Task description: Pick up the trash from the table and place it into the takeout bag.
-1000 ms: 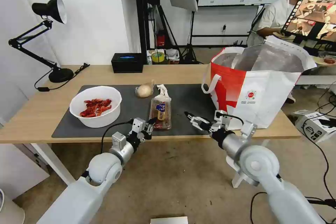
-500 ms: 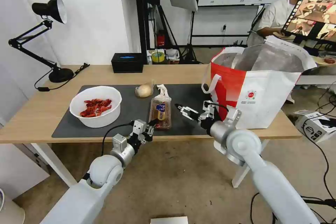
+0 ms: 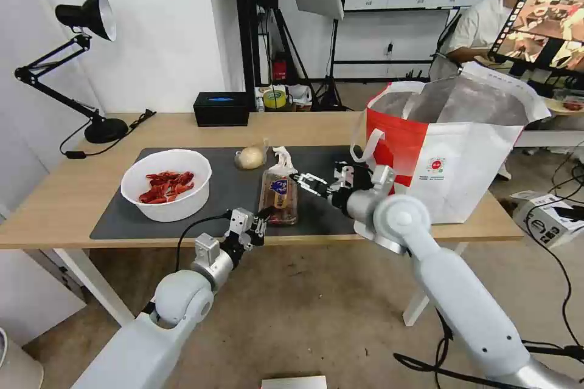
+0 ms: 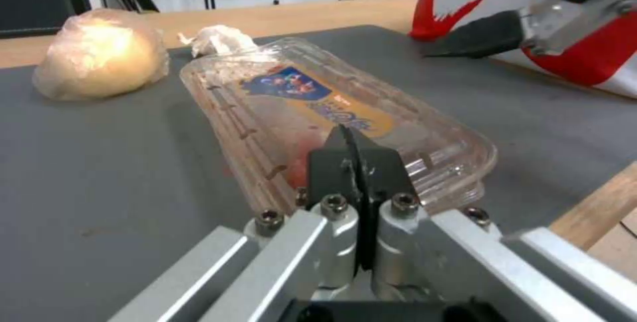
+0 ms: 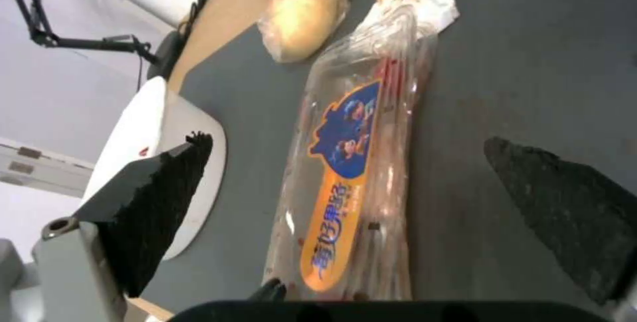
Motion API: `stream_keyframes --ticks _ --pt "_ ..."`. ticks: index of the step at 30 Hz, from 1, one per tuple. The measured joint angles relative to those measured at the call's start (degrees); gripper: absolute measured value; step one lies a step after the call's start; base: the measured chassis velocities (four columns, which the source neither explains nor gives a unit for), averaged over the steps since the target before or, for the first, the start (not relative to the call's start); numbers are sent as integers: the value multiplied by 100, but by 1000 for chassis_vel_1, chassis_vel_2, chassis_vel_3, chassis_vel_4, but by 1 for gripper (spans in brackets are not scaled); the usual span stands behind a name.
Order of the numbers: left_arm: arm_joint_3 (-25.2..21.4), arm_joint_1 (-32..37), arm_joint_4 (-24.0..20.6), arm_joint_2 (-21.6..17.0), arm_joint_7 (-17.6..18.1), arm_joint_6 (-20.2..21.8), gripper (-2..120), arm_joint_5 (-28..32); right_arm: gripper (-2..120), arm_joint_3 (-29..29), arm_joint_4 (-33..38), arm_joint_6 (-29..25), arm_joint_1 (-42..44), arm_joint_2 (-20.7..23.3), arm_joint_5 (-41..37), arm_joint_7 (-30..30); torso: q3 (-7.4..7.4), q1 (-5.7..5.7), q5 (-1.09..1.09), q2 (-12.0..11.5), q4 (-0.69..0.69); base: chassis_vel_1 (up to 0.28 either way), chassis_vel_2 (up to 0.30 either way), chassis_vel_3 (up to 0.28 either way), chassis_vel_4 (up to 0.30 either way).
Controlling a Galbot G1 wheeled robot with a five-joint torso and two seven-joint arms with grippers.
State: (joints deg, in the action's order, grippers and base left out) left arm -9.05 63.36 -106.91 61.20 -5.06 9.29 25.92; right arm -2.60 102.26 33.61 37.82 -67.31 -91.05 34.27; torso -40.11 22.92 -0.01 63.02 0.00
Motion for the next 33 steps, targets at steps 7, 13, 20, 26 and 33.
stream_keyframes --ticks 7,13,20,26,33 --pt "-87 94 -58 -11 -1 -2 0 0 100 199 -350 140 -309 -199 -58 183 0 0 0 0 0 0 0 0 0" --pt "-127 144 -90 -12 -16 -5 0 2 100 313 -571 284 -505 -373 -115 374 0 0 0 0 0 0 0 0 0" --pt "-130 141 -88 -2 -20 -10 0 7 100 415 -782 438 -686 -503 -189 617 0 0 0 0 0 0 0 0 0" --pt "-130 135 -88 -9 -30 -15 0 13 100 491 -1009 564 -853 -603 -270 769 0 0 1 0 0 0 0 0 0" --pt "-122 134 -82 8 -43 -35 0 19 100 550 -1219 628 -987 -734 -295 854 0 0 0 0 0 0 0 0 0"
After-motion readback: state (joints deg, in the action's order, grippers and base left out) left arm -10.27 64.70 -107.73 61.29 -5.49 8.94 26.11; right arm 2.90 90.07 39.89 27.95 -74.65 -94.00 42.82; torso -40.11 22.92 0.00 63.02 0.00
